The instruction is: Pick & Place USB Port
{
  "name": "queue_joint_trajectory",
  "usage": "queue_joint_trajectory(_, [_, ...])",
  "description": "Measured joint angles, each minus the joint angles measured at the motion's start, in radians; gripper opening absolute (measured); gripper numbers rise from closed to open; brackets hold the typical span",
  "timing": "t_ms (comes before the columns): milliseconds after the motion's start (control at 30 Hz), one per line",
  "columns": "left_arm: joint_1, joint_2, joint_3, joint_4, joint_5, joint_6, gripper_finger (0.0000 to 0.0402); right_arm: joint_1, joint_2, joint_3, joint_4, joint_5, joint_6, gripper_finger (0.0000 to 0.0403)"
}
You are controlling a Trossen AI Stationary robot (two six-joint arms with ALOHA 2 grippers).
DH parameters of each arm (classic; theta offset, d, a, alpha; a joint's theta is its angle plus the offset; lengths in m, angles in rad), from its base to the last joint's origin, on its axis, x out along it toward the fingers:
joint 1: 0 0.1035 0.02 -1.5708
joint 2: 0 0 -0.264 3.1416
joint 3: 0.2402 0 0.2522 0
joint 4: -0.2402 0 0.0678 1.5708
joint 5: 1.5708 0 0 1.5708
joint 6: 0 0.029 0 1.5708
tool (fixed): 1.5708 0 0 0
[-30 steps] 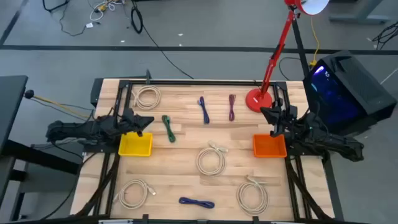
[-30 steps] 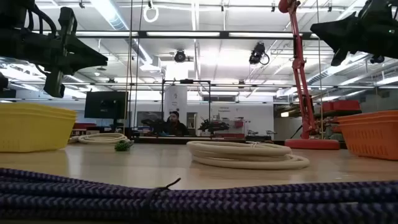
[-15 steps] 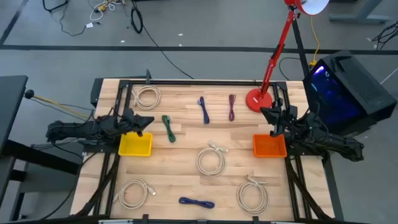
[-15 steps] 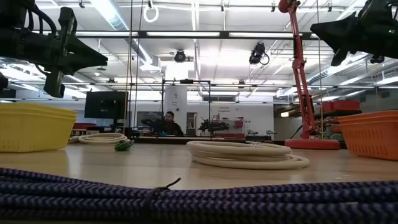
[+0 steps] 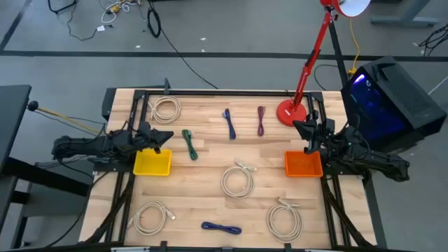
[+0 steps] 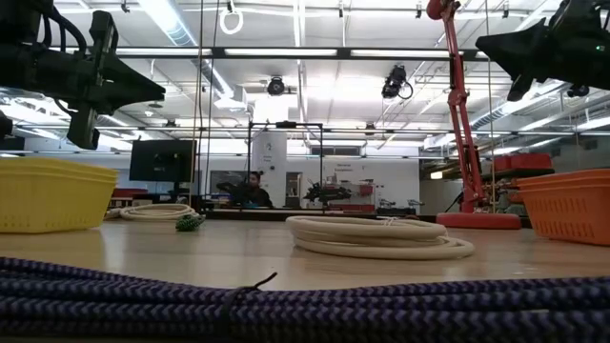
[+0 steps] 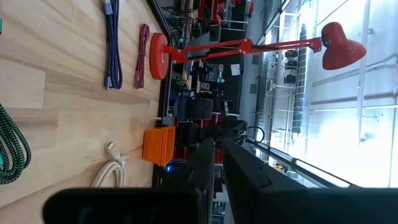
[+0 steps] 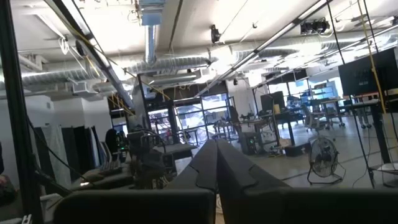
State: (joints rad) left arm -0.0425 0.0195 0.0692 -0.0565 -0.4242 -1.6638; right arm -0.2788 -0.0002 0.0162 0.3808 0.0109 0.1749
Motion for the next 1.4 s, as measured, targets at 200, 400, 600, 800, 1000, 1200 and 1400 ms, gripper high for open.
queue_joint_trajectory(200, [0.0, 0.0, 0.0, 0.0, 0.0, 0.0, 0.0034, 0.0, 0.0, 0.0, 0.0, 0.0, 0.0, 0.0006])
queue_joint_trajectory(400, [0.0, 0.0, 0.0, 0.002, 0.0, 0.001, 0.0034, 0.0, 0.0, 0.0, 0.0, 0.0, 0.0, 0.0006])
queue_joint_trajectory(600, [0.0, -0.001, 0.002, 0.12, -0.02, 0.054, 0.0034, 0.0, 0.0, 0.0, 0.0, 0.0, 0.0, 0.0006])
queue_joint_trajectory(800, [0.0, -0.001, 0.001, 0.133, -0.021, 0.054, 0.0034, 0.0, 0.0, 0.0, 0.0, 0.0, 0.0, 0.0006])
queue_joint_trajectory(1000, [0.0, 0.0, 0.001, 0.169, -0.075, 0.054, 0.0034, 0.0, 0.0, 0.0, 0.0, 0.0, 0.0, 0.0006])
queue_joint_trajectory(1200, [0.0, 0.0, 0.001, 0.172, -0.011, 0.053, 0.0034, 0.0, 0.0, 0.0, 0.058, 0.0, 0.0, 0.0006])
queue_joint_trajectory(1400, [0.0, 0.0, 0.0, 0.18, -0.018, 0.053, 0.0034, 0.0, 0.0, 0.0, 0.163, 0.013, 0.012, 0.0006])
